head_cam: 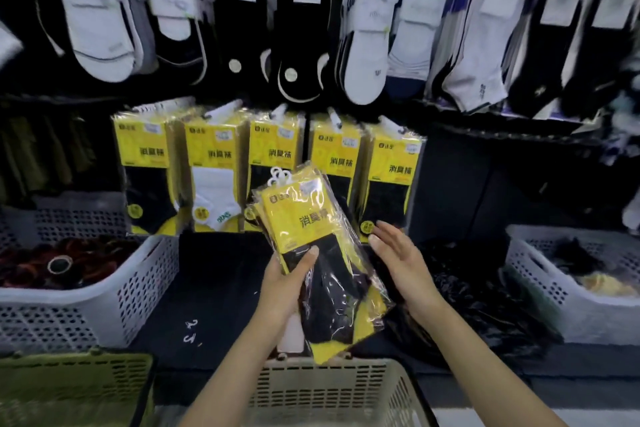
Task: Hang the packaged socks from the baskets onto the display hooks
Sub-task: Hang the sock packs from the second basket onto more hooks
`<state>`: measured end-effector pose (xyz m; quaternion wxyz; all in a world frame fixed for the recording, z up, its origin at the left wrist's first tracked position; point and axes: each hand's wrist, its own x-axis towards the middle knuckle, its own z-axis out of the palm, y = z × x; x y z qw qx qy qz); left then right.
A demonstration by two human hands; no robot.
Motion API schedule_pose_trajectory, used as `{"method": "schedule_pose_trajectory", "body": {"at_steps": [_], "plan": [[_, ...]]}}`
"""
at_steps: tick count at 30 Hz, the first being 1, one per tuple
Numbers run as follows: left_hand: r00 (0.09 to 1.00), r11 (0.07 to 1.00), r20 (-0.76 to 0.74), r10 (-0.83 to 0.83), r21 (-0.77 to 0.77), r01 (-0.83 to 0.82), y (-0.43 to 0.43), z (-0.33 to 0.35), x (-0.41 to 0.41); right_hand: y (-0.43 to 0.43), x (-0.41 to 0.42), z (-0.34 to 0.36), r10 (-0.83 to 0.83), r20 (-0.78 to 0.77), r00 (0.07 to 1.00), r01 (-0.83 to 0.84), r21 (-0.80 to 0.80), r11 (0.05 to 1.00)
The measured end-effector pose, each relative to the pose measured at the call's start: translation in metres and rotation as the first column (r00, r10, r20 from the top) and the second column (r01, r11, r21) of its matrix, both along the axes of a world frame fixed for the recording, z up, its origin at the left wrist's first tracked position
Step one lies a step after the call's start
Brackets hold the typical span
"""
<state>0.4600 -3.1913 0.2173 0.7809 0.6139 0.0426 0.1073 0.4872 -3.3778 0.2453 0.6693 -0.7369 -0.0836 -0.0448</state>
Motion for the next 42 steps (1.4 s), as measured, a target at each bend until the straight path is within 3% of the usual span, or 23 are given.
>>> {"method": "schedule_pose_trajectory", "body": {"at_steps": [5, 10, 16, 21, 26, 32, 39, 42], "plan": [[0.995, 0.995, 0.097, -0.016, 0.101, 0.006, -0.017, 0.022, 0.01, 0.025, 0.003, 0.032, -0.039, 0.155, 0.987, 0.037, 0.022, 0.999], [0.989, 0.988, 0.145, -0.014, 0.152, -0.008, -0.018, 0.033, 0.023, 0.023, 0.008, 0.045, -0.086, 0.107, 0.991, 0.07, 0.145, 0.987], [0.988, 0.983, 0.143, -0.051, 0.181, 0.025, -0.016, 0.047, 0.04, -0.003, 0.025, 0.039, 0.003, -0.003, 1.0, -0.002, 0.266, 0.964], [0.975, 0.966, 0.213, 0.066, 0.231, -0.116, -0.002, 0.07, 0.063, -0.042, 0.058, 0.045, -0.213, -0.027, 0.977, 0.21, 0.332, 0.919], [0.958, 0.94, 0.243, 0.152, 0.264, -0.217, 0.008, 0.091, 0.087, -0.062, 0.099, 0.056, -0.316, -0.022, 0.949, 0.31, 0.272, 0.911], [0.929, 0.899, 0.301, 0.213, 0.311, -0.307, 0.014, 0.101, 0.112, -0.056, 0.138, 0.061, -0.243, 0.068, 0.968, 0.222, 0.223, 0.949], [0.922, 0.916, 0.339, 0.186, 0.28, -0.288, 0.013, 0.119, 0.124, -0.047, 0.182, 0.049, -0.294, 0.121, 0.948, 0.273, 0.162, 0.948], [0.925, 0.923, 0.335, 0.177, 0.269, -0.275, 0.012, 0.119, 0.131, -0.038, 0.208, 0.047, -0.392, 0.102, 0.914, 0.374, 0.161, 0.913]]}}
